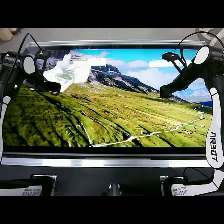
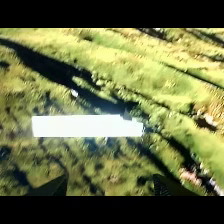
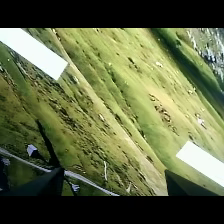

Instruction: Fold the shirts.

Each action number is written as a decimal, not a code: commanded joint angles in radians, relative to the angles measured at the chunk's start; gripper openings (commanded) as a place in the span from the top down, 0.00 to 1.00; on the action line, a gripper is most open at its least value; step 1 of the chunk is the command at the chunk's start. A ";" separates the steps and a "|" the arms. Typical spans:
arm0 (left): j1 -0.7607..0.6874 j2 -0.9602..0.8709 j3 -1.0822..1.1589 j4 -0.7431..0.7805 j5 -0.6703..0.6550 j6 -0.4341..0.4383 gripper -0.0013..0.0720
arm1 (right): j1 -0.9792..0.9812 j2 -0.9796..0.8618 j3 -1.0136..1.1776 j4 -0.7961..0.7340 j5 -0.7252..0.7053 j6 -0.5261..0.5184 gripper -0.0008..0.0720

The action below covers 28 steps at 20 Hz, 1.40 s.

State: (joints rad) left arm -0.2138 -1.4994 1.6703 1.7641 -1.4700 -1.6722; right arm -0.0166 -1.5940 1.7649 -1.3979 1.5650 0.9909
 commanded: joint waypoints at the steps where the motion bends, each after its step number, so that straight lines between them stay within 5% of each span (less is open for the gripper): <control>1: 0.005 -0.050 0.006 -0.028 0.200 -0.049 0.07 | 0.001 -0.001 0.001 -0.081 -0.026 -0.046 0.04; 4: 0.075 -0.205 0.149 -0.028 0.351 -0.114 0.04 | 0.001 -0.001 0.001 -0.069 -0.044 -0.046 0.04; 7: 0.203 -0.436 0.403 -0.066 0.275 -0.314 0.10 | 0.001 -0.001 0.001 -0.028 -0.080 -0.046 0.04; 11: 0.307 -0.565 0.359 -0.462 0.529 -0.342 0.10 | 0.001 -0.001 0.001 0.022 -0.139 -0.046 0.06; 14: 0.303 -0.586 0.311 -0.560 0.727 -0.215 0.21 | 0.001 -0.001 0.001 0.047 -0.179 -0.046 0.07; 18: 0.300 -0.592 0.312 -0.574 0.705 -0.224 0.94 | 0.001 0.002 0.002 0.105 -0.187 -0.046 0.07; 20: 0.299 -0.551 0.328 -0.599 0.655 -0.187 0.95 | 0.001 0.028 0.002 0.105 -0.200 -0.055 0.08; 25: 0.172 -0.158 0.343 -0.639 0.558 0.264 0.95 | 0.001 0.203 0.027 0.096 -0.364 -0.196 0.35; 28: 0.023 0.108 0.336 -0.638 0.505 0.296 0.95 | 0.001 0.341 0.027 0.088 -0.499 -0.280 0.28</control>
State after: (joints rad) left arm -0.0792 -1.6154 2.0109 1.1362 -0.8986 -1.4940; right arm -0.0170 -1.3666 1.7885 -1.3045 1.2015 0.7959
